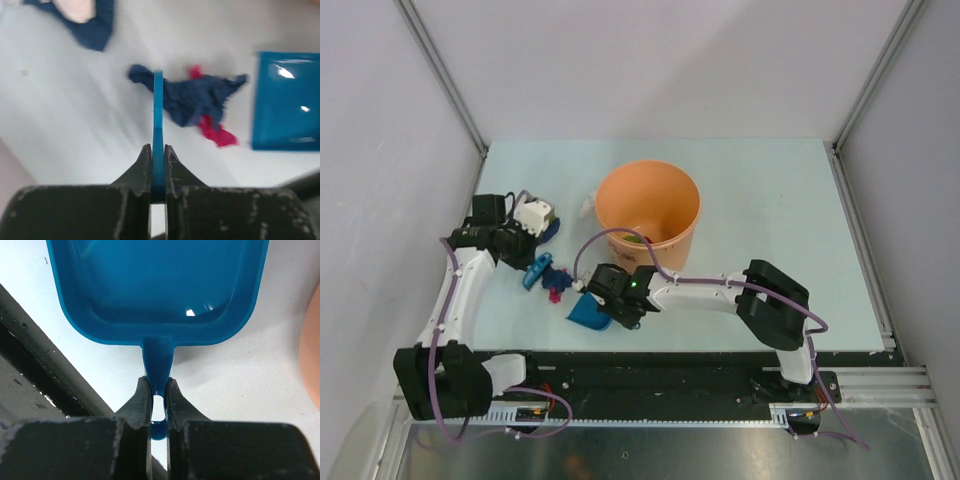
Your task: Sweep away the paper scraps from the table
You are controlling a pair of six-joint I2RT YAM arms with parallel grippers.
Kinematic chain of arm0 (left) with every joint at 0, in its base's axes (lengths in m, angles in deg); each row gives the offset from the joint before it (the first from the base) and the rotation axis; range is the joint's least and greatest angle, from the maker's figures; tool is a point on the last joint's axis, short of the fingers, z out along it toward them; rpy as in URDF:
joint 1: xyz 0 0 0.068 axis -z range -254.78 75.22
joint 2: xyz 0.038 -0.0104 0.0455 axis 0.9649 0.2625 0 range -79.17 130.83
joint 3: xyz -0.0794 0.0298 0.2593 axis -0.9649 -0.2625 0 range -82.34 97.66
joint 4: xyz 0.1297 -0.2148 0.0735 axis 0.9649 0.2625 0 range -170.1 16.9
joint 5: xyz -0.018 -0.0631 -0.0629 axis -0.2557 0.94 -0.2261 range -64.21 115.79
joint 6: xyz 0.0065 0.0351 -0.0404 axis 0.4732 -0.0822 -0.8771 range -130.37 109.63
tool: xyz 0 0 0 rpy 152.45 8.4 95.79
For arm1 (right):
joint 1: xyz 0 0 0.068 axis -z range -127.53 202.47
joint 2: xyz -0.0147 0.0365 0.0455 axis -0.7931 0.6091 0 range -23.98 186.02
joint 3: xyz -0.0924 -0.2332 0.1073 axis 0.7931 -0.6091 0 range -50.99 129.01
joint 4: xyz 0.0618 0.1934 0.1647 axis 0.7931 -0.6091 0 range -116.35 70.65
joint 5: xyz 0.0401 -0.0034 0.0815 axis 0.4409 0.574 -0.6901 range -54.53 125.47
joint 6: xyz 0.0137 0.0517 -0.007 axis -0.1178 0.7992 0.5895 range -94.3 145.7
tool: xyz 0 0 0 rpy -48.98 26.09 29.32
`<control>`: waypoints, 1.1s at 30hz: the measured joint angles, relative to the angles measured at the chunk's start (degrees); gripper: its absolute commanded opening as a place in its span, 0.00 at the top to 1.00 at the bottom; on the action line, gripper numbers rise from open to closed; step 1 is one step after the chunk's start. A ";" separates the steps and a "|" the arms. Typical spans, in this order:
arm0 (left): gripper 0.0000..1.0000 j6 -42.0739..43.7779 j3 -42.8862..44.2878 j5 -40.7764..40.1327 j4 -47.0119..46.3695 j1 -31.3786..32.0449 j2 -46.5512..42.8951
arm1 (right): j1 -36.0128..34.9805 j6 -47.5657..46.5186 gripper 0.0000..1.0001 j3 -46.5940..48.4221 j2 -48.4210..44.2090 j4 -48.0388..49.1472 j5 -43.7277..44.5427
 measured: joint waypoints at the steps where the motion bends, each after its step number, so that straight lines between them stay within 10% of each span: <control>1: 1.00 -0.04 -0.52 -1.90 -1.64 -0.79 0.68 | -0.02 0.00 1.00 0.13 0.17 0.04 0.09; 11: 1.00 -0.31 -5.33 -11.87 -14.91 -2.10 2.27 | -0.15 0.48 1.00 2.40 2.19 -0.07 1.05; 33: 1.00 -0.11 -2.23 14.45 0.90 -1.66 -5.53 | 1.44 0.83 1.00 5.03 5.64 8.59 -1.68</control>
